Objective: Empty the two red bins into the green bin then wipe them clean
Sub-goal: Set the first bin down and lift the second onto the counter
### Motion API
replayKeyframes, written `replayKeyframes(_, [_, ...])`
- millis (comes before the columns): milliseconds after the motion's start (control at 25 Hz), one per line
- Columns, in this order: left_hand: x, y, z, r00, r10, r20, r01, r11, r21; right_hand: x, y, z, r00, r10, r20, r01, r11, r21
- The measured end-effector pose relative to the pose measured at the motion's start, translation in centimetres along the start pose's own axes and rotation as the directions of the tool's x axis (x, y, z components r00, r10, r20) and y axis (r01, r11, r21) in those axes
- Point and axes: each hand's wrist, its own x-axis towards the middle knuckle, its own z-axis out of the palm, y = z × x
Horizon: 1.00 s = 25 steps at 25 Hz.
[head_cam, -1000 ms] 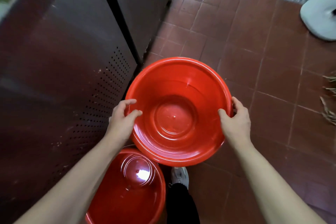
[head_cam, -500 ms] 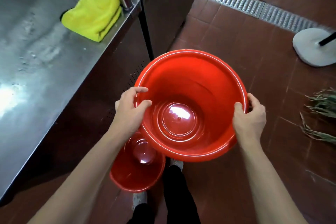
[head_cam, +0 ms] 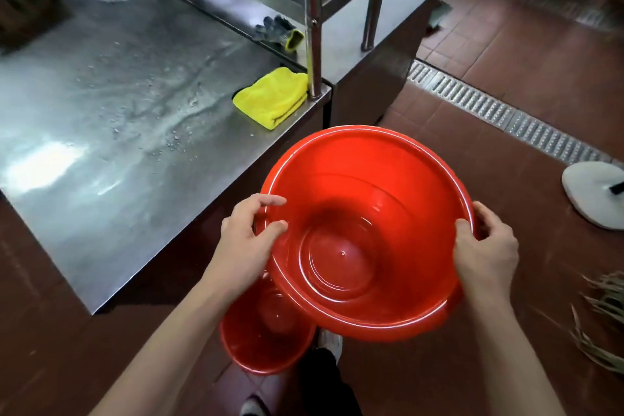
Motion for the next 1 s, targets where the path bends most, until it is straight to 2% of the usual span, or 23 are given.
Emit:
replayKeyframes(240, [-5.8,2.5,-5.9,0.991,0.094,-0.096,-0.104,0.989,-0.103,-4.1,-5.5,-2.5,0.989,-0.144,0.023,0.142,0.986,0.082])
replayKeyframes(520, [-14.6,3.0,-14.4,0.946,0.172,-0.274,-0.222,0.962,-0.160,-13.0,-12.4,-3.6,0.949,-0.309,0.055,0.298,0.942,0.157])
replayKeyframes(760, [-21.9,1.2,-21.7,0.878,0.238,-0.415,-0.286,0.957,-0.056,-21.3,-17.4,-2.0,0.909,-0.403,0.109,0.367,0.897,0.247])
replayKeyframes(1000, [-27.8,-1.8,-27.2,0.811,0.202,-0.549,-0.276,0.960,-0.054,-28.2,-20.3,0.8,0.856,-0.480,0.190,0.408,0.854,0.323])
